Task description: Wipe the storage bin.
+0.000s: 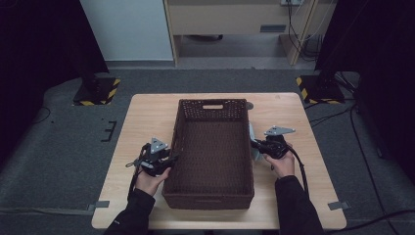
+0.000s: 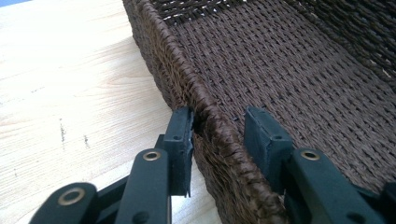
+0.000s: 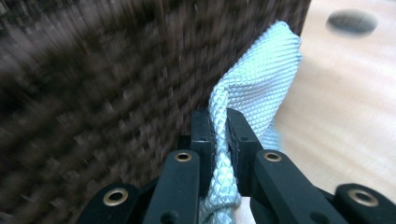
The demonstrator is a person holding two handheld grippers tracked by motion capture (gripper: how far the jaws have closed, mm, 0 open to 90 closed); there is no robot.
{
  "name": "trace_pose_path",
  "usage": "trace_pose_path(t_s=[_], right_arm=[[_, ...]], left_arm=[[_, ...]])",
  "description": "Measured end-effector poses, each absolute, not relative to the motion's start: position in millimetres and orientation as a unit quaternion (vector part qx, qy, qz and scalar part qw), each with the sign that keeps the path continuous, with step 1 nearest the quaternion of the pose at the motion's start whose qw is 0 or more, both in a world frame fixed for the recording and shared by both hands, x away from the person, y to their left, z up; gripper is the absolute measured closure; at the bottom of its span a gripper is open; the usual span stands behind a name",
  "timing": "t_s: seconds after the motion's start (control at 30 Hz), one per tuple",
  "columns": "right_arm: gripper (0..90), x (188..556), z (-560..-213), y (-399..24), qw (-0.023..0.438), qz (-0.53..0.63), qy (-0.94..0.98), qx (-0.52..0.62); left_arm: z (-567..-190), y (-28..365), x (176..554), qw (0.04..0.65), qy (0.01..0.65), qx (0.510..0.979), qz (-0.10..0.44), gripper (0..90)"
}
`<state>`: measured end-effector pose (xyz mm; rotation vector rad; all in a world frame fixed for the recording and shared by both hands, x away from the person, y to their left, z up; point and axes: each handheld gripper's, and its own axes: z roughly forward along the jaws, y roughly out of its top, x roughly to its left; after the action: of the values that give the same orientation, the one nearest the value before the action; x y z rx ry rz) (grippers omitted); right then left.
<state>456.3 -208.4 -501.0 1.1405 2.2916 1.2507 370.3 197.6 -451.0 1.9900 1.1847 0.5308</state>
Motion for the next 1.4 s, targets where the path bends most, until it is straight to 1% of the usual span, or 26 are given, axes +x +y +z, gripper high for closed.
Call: trace_pose_path(t_s=[0.07,0.13,0.3,0.4,0.5,0.63,0.7,0.8,0.87,0.97,1.07,1.17,1.27,1.4], right_arm=[[83.9,457,-505,-207,0.141,0.423,0.801,0.399],[83.9,457,-499,-209,0.146,0.442,0.79,0.399],[83.9,447,-464,-222,0.174,0.519,0.748,0.375],[83.9,442,-455,-224,0.178,0.528,0.745,0.367],[83.9,442,-461,-221,0.178,0.502,0.763,0.367],[83.9,445,-484,-217,0.164,0.467,0.781,0.382],[83.9,446,-493,-217,0.157,0.452,0.787,0.39],[83.9,446,-507,-213,0.143,0.425,0.799,0.4],[83.8,445,-510,-211,0.139,0.413,0.808,0.396],[83.8,442,-500,-211,0.145,0.436,0.799,0.388],[83.8,434,-477,-217,0.155,0.498,0.768,0.373],[83.8,423,-461,-220,0.164,0.526,0.756,0.353],[83.8,416,-460,-217,0.169,0.509,0.771,0.345],[83.8,413,-473,-213,0.162,0.474,0.787,0.359]], left_arm=[[-451,197,372,0.373,0.465,0.776,0.208,63.6],[-451,197,374,0.373,0.466,0.774,0.211,64.5],[-451,197,380,0.377,0.469,0.77,0.21,65.3],[-451,195,382,0.378,0.47,0.769,0.21,65.2],[-452,197,382,0.383,0.466,0.77,0.209,63.4],[-452,200,381,0.382,0.464,0.769,0.219,51.3],[-450,201,379,0.388,0.459,0.77,0.214,48.5],[-445,202,372,0.393,0.446,0.774,0.216,46.2],[-444,203,367,0.393,0.44,0.779,0.212,46.2],[-446,206,358,0.387,0.432,0.788,0.208,46.5],[-448,209,353,0.394,0.428,0.788,0.199,48.7],[-451,206,353,0.39,0.426,0.794,0.19,51.5],[-452,203,352,0.389,0.423,0.797,0.188,57.8],[-452,202,350,0.39,0.431,0.792,0.187,62.9]])
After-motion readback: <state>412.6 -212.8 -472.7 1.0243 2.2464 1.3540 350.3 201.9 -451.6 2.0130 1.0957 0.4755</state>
